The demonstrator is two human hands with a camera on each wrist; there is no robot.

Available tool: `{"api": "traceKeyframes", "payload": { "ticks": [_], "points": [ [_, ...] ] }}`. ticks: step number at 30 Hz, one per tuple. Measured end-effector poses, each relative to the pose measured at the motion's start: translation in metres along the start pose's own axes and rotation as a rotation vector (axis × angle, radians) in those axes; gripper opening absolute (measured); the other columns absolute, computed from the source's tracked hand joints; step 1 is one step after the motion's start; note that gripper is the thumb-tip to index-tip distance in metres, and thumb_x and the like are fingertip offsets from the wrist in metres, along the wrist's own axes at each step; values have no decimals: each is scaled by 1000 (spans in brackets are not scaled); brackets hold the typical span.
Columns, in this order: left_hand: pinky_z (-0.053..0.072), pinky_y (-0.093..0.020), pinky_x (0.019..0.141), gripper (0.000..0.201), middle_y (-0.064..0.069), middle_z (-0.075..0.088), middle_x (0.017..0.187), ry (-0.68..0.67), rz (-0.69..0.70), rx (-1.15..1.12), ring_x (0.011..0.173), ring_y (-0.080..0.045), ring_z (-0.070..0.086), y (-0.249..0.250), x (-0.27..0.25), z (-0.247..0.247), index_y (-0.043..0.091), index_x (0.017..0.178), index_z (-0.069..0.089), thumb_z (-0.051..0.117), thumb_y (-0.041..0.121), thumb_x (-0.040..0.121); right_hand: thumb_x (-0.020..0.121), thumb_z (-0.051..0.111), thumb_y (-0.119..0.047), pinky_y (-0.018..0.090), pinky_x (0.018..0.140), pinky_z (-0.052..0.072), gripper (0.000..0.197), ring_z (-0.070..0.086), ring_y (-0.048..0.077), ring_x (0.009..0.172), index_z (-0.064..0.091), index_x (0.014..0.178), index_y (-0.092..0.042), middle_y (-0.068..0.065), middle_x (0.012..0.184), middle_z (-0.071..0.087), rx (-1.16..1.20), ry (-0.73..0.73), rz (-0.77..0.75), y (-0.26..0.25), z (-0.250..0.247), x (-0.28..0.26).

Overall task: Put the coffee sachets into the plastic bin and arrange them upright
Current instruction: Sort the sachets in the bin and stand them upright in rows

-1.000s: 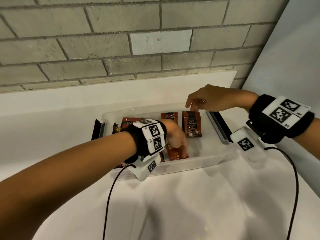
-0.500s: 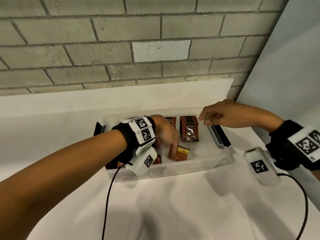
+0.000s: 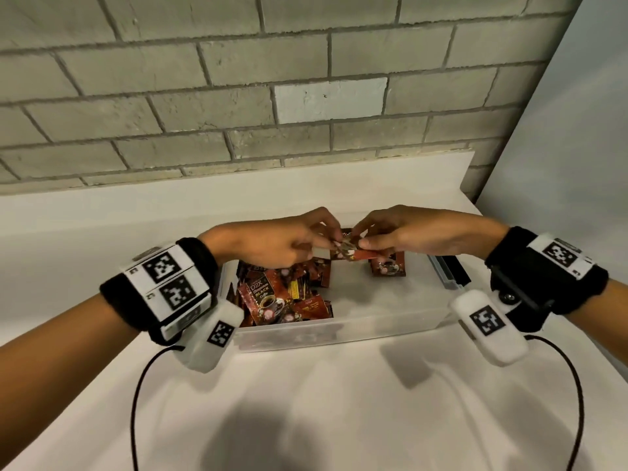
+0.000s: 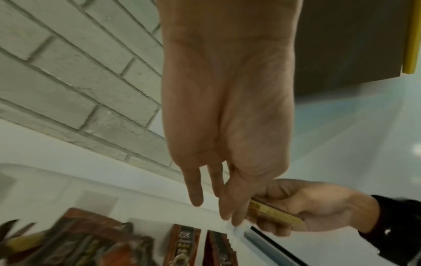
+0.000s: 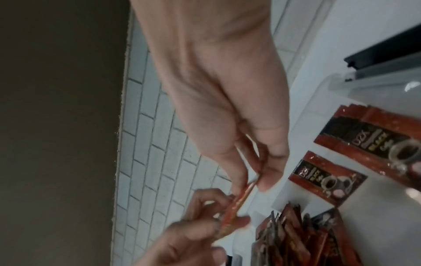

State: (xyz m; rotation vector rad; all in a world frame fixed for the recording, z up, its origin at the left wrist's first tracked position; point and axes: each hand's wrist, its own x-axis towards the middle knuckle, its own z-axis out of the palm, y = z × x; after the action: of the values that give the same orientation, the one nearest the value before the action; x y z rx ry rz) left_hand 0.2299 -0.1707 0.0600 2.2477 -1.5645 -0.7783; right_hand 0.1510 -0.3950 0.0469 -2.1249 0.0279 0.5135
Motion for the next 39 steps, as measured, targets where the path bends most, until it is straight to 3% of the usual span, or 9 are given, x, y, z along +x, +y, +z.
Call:
{"api": "traceKeyframes", "payload": {
  "ticks": [4, 8, 14, 19, 22, 27, 32, 35, 39],
  "points": [
    [37, -19, 100, 28, 14, 41, 130, -24, -143, 44, 121, -8, 43, -21, -13, 16, 25, 122, 62, 53, 22, 95, 88, 64, -13, 20, 83, 47, 29, 61, 17, 105, 61, 116, -10, 4, 108, 67, 59, 108, 16, -1, 0, 6],
    [40, -28, 99, 38, 7, 48, 131, -107, -167, 158, 118, -11, 47, -27, -7, 33, 24, 125, 60, 57, 41, 91, 84, 69, -14, 32, 90, 49, 22, 62, 23, 103, 64, 106, -12, 8, 106, 69, 39, 113, 62, 3, 6, 12],
    [43, -28, 83, 24, 1, 52, 115, -123, -182, 224, 102, -16, 50, -25, 13, 45, 17, 107, 64, 63, 32, 88, 86, 66, -10, 27, 82, 51, 29, 64, 26, 101, 59, 114, -6, 12, 104, 70, 63, 112, 93, 3, 17, 12],
    [40, -17, 67, 11, 10, 61, 91, 121, -162, 10, 80, -4, 55, -22, -3, 21, 21, 99, 65, 64, 24, 88, 93, 55, -6, 24, 73, 55, 23, 63, 24, 97, 55, 116, -6, 15, 110, 65, 95, 130, 111, -2, 18, 6],
    [40, -16, 68, 8, 11, 65, 88, 444, -99, -48, 80, 0, 57, -16, -22, 8, 23, 91, 69, 70, 22, 83, 95, 48, -5, 30, 74, 59, 24, 64, 24, 96, 52, 118, -10, 14, 113, 58, 210, 157, 125, -5, 19, 3],
    [49, -16, 78, 18, -3, 68, 95, 933, 208, 281, 88, -8, 60, -1, -47, 26, 9, 99, 74, 66, 17, 84, 95, 47, 1, 30, 68, 59, 29, 71, 26, 87, 48, 119, -16, 14, 113, 57, 461, 113, 51, -16, 34, -3],
    [51, -24, 67, 19, -9, 70, 92, 1000, 282, 608, 85, -15, 57, -2, -58, 58, 4, 100, 74, 63, 16, 89, 98, 40, -1, 33, 79, 59, 18, 70, 23, 89, 58, 96, -4, 15, 103, 66, 672, 93, -61, -28, 57, -6],
    [45, -21, 73, 20, -10, 70, 96, 944, 282, 660, 88, -17, 57, -6, -62, 68, 3, 104, 73, 66, 14, 88, 98, 45, -19, 41, 88, 55, 24, 69, 24, 96, 61, 105, -2, 13, 103, 70, 727, 61, -100, -32, 61, -8],
    [42, -20, 76, 25, -10, 69, 99, 884, 241, 666, 92, -17, 55, -8, -66, 73, 4, 109, 71, 59, 17, 91, 83, 60, -28, 30, 84, 57, 39, 68, 22, 99, 60, 107, 2, 15, 107, 69, 639, 67, -175, -33, 63, -10]
  ]
}}
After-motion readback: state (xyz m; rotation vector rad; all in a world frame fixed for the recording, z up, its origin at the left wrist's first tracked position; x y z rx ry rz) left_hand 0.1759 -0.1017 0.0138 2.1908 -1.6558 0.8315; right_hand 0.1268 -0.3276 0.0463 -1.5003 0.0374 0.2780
